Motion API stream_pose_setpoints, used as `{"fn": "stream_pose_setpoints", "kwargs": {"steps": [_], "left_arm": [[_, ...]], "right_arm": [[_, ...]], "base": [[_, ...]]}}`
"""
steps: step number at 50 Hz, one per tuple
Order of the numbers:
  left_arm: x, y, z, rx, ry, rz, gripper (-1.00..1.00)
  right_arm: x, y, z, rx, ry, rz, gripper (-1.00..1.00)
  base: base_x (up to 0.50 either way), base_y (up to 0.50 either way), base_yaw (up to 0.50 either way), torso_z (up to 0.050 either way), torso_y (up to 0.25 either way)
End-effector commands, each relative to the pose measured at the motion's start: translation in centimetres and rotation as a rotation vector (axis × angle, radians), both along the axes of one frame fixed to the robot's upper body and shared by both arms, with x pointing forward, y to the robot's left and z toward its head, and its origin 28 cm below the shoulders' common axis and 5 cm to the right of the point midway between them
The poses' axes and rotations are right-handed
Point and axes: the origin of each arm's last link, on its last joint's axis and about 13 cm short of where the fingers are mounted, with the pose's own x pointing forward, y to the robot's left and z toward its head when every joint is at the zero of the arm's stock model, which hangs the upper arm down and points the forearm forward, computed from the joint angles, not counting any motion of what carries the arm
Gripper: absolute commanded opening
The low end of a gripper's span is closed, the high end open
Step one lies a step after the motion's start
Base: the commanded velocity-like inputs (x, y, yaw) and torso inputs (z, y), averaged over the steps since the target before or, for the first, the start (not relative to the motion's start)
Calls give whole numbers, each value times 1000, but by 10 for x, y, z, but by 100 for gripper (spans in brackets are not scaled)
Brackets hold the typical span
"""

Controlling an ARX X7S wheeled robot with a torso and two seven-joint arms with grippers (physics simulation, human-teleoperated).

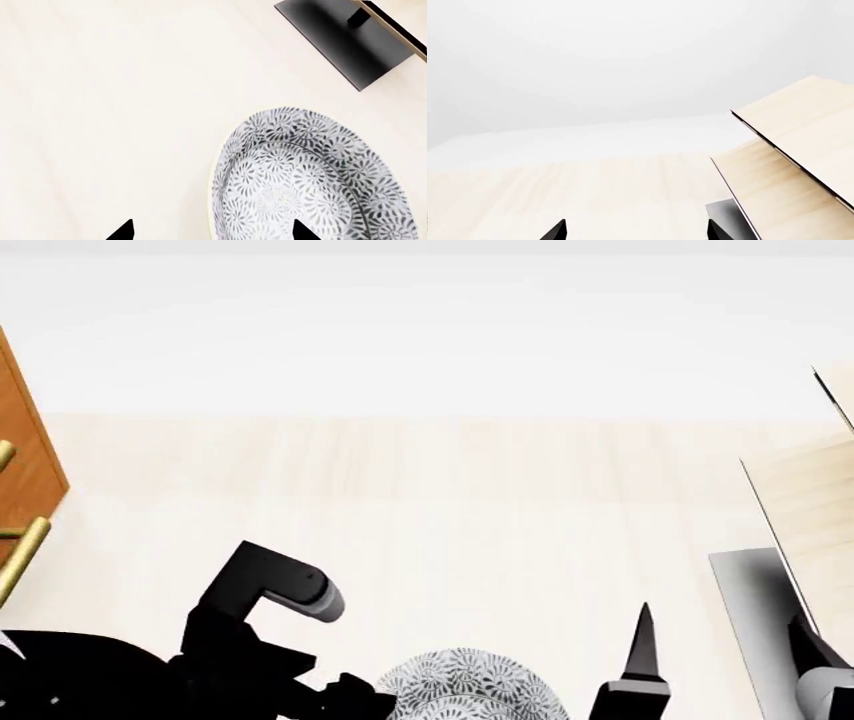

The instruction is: Close the top drawer of the cabinet and put the bowl on top of it.

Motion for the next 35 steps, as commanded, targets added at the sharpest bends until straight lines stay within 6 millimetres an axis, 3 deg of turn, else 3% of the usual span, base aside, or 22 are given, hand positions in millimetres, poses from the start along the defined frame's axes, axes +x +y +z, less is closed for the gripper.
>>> {"fn": "stream_pose_setpoints", "kwargs": {"steps": [1,35], "left_arm": [[2,-1,-12,12,17,-12,100],[6,-5,-35,33,54,-18,100]], "right_arm": [[-2,1,2,3,-6,8,100],[-3,1,-3,1,5,6,100]], "base": [[0,0,0,0,0],[0,0,0,0,0]]}}
